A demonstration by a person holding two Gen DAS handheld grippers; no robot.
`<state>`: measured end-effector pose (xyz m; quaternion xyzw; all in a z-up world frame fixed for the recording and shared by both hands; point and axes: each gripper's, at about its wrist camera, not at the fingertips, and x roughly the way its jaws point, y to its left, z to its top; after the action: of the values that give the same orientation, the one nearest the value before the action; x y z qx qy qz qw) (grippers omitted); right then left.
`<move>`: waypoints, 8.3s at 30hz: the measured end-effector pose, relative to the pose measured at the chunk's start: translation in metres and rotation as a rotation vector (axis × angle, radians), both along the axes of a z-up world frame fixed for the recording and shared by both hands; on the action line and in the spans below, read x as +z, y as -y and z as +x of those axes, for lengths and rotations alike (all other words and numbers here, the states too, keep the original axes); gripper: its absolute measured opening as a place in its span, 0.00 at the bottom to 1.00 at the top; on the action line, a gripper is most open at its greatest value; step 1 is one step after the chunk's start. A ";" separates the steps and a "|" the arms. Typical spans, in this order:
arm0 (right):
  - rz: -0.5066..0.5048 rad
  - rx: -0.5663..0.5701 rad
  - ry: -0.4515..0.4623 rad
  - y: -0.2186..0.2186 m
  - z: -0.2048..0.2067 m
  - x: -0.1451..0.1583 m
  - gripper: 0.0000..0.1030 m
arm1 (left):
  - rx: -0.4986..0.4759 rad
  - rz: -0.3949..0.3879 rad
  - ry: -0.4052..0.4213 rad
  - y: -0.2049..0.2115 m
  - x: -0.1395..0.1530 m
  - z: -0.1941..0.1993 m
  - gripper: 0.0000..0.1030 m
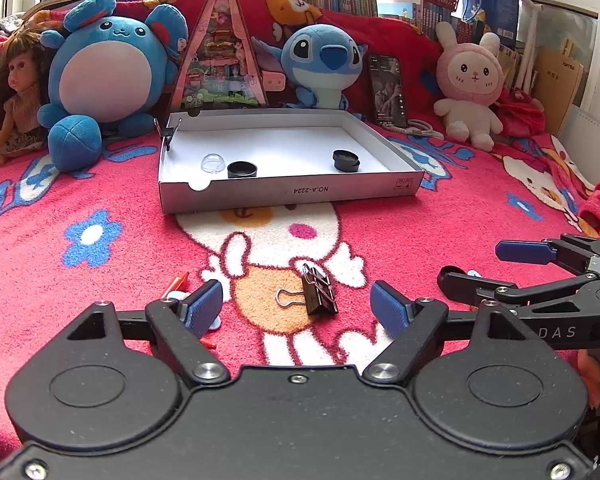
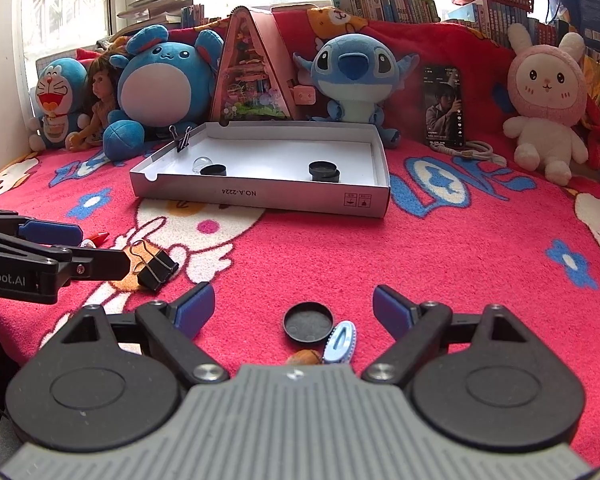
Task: Organize rigid objects
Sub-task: 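Withdraw both tools from the box back over the blanket objects, then close the right gripper on the brown nut while the left gripper grasps the red toy screwdriver, then carry the red screwdriver and brown nut into the white box, opening the left gripper, then open the right gripper to drop the brown nut in the box, then withdraw both tools from the box back over the blanket objects, then grasp the black binder clip with the left gripper while the right gripper grasps a black lid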
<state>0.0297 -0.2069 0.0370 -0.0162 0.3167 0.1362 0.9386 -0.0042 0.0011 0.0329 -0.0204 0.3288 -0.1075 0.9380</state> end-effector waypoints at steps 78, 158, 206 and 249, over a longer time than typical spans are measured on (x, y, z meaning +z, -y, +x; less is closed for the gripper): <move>-0.019 -0.122 0.058 -0.008 0.008 0.002 0.23 | 0.140 0.050 0.071 -0.040 0.006 0.020 0.41; 0.026 -0.156 -0.284 -0.015 0.223 -0.015 0.28 | 0.185 0.069 -0.168 -0.032 -0.009 0.219 0.56; -0.086 0.065 0.002 -0.023 0.082 0.017 0.87 | 0.045 0.045 -0.007 -0.010 0.017 0.079 0.79; -0.101 0.014 0.088 -0.017 -0.007 -0.025 0.95 | 0.034 0.078 0.034 0.004 -0.031 -0.005 0.72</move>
<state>0.0223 -0.1899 0.0121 -0.0717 0.2817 0.1255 0.9486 -0.0095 -0.0024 0.0022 0.0124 0.3162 -0.0792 0.9453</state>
